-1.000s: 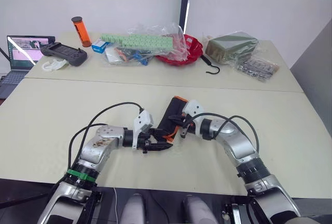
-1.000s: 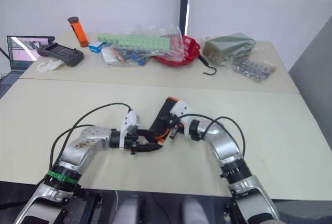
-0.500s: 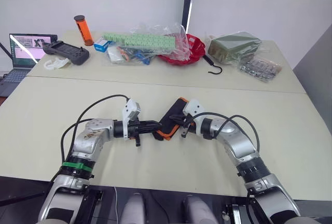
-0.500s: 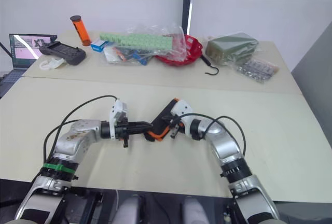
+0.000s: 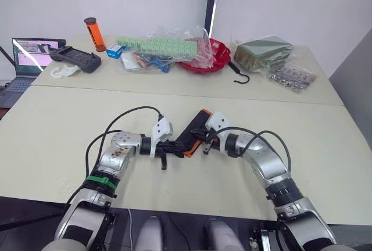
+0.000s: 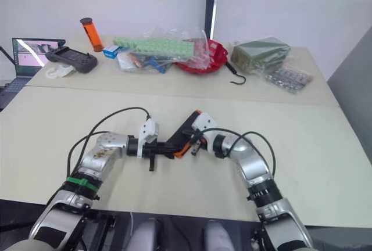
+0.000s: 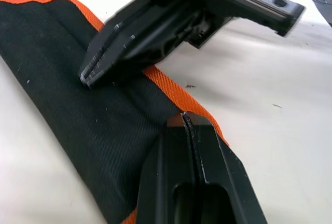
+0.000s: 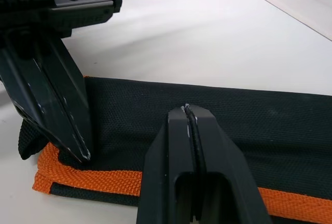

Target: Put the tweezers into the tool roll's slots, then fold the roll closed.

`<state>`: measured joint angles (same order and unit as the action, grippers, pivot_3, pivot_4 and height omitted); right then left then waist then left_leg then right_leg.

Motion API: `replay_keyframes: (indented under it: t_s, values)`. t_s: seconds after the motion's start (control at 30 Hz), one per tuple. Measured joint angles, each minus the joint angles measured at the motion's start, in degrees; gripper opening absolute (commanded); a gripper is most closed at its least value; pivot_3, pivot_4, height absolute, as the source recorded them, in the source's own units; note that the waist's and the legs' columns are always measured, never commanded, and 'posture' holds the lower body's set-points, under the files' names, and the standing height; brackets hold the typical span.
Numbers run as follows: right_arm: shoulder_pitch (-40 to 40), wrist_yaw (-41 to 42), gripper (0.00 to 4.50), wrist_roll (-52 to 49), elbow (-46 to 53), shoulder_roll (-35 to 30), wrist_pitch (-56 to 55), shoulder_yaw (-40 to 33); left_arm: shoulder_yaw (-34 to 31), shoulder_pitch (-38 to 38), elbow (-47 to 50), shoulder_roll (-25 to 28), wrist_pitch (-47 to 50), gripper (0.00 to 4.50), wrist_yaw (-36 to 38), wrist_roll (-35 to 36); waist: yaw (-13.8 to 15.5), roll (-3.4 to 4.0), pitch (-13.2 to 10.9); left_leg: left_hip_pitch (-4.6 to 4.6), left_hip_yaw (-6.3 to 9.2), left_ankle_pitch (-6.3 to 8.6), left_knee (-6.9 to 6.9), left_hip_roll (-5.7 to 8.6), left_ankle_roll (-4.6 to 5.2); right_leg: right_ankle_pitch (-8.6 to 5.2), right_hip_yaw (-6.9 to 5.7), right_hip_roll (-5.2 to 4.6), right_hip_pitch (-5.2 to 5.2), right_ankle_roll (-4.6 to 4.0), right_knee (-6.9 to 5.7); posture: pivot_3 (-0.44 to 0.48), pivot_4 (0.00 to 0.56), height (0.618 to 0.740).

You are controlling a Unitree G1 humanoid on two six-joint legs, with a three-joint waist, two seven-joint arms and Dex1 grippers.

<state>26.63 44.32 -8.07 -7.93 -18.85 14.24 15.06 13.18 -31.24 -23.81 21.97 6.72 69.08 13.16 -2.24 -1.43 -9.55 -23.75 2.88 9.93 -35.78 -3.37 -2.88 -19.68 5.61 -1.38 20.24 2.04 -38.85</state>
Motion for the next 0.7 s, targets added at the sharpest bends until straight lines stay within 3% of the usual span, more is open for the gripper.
replay_keyframes:
  t_s: [0.17,0.7]
  values:
    - [-1.37,-0.20,0.00,0.57,1.03,0.63,0.29,0.59,1.03,-0.11,-0.73,-0.10,-1.91,0.02,0.13,-1.69,-0.15,0.01,0.01,0.04,-0.01,0.00,0.01,0.00,0.00,0.00,0.01,0.01,-0.02,0.00,0.00,0.000,0.150,0.738]
    - [9.89,-13.97,0.00,3.12,-27.40,2.44,-10.74,-7.45,0.56,5.80,4.12,2.15,-1.39,0.02,-0.35,-1.70,-0.52,-0.01,0.66,0.90,-0.01,-0.01,0.35,-0.01,0.02,-0.01,0.09,0.00,-0.72,0.00,0.29,0.000,0.150,0.738]
